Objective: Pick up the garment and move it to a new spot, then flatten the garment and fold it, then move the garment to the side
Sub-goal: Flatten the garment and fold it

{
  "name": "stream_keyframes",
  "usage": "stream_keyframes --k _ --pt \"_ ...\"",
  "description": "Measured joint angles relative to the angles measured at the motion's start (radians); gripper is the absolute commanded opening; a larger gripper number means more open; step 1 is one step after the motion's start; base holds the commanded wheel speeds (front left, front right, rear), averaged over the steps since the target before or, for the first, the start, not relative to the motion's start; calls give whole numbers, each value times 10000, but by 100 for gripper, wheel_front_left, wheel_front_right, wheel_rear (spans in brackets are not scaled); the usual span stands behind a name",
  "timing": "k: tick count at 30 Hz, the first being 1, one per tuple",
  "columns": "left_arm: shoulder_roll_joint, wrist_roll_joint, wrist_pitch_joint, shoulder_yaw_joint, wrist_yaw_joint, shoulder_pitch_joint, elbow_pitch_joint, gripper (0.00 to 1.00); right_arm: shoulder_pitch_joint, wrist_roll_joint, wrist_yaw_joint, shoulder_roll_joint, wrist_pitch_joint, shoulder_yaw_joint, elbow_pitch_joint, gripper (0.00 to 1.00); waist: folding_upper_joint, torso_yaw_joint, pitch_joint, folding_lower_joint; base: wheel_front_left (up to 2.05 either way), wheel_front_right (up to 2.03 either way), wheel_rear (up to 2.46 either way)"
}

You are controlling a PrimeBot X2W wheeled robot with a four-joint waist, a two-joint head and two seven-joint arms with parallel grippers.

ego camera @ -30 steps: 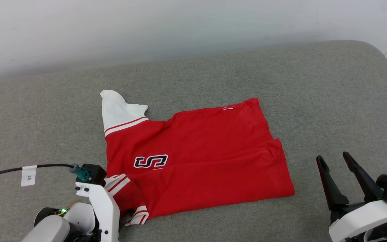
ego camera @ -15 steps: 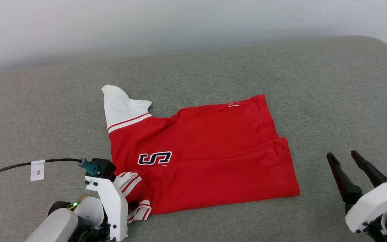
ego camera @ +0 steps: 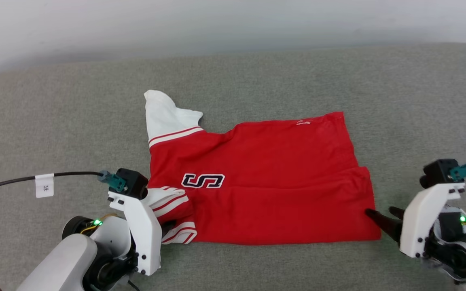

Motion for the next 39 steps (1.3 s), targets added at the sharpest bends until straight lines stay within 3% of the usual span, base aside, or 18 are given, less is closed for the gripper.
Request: stream_keyframes --k 10,11,12,13,14,27,39 --pt "-67 109 0 -92 -130 -337 -100 0 -1508 642 0 322 -77 922 2176 100 0 342 627 0 0 0 0" --pt "-71 107 -2 -96 -132 -338 -88 0 -1573 727 0 314 -77 999 2297 96 0 338 632 0 0 0 0" --pt "-67 102 -4 -96 -134 -338 -79 0 -1654 830 -2 293 -77 1076 2406 46 0 329 629 0 0 0 0" --pt "-67 92 -31 -96 -134 -338 -67 0 -1713 907 -2 251 -81 1177 2485 3 0 319 619 0 0 0 0" --pt "-63 88 -33 -94 -132 -338 -58 0 -1750 982 -4 217 -109 1250 2550 0 0 306 604 0 0 0 0" --pt "203 -184 -84 -58 -105 227 -161 0 -1586 1409 -2 -349 -566 1975 1931 0 0 164 -449 0 0 0 0" --pt "447 -708 192 -290 253 1874 -512 0 171 1373 0 -303 -251 1672 1398 0 0 40 -1864 -1 0 0 0"
